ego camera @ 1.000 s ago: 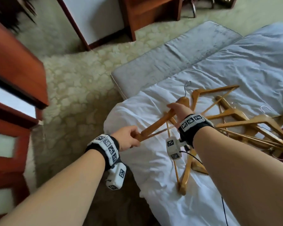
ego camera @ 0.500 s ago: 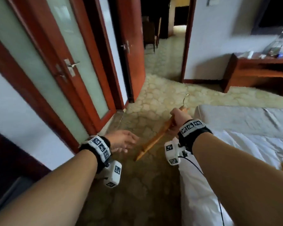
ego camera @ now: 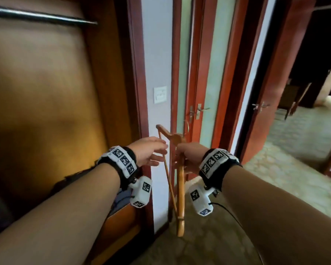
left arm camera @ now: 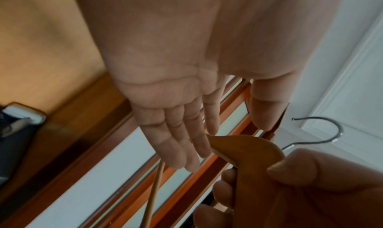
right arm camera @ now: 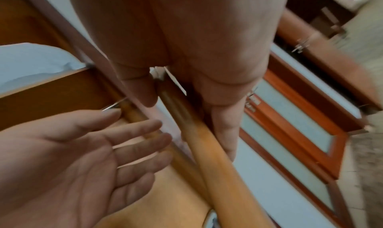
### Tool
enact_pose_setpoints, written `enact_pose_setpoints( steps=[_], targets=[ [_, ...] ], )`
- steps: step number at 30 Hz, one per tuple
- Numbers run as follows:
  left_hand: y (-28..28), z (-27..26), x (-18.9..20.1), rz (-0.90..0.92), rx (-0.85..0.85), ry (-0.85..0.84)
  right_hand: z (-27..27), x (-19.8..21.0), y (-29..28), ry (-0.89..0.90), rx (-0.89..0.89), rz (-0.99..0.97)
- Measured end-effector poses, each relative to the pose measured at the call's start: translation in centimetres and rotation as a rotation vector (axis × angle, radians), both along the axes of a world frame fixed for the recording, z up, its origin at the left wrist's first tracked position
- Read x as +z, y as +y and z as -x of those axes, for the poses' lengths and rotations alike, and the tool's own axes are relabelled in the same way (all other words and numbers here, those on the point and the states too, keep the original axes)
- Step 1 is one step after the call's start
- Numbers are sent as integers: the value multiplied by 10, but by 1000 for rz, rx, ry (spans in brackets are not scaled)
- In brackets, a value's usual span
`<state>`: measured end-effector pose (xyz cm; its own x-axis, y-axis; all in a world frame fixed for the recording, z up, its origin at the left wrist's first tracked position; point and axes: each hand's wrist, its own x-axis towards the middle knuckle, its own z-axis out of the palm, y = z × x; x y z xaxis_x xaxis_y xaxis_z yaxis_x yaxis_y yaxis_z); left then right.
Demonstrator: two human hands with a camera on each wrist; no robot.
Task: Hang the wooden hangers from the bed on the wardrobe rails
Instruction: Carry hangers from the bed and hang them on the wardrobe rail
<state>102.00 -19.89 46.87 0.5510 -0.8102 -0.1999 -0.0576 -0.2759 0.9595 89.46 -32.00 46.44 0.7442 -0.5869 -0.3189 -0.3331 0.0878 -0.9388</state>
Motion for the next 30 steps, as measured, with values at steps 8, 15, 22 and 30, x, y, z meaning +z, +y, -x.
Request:
enact_pose_setpoints(
  steps=[8,15,22,30],
  targets=[
    [64,-45,36,92,146,75,-75,38,54,-69,343,22],
    [92,-70,76,255,410,21,-145,81,66,-174,534,39],
    [106,-84,138,315,595,-128,-201,137,74,-293,778,115],
    [116,-115,173,279,712,-171,-275,166,89,-323,933,305]
  ],
)
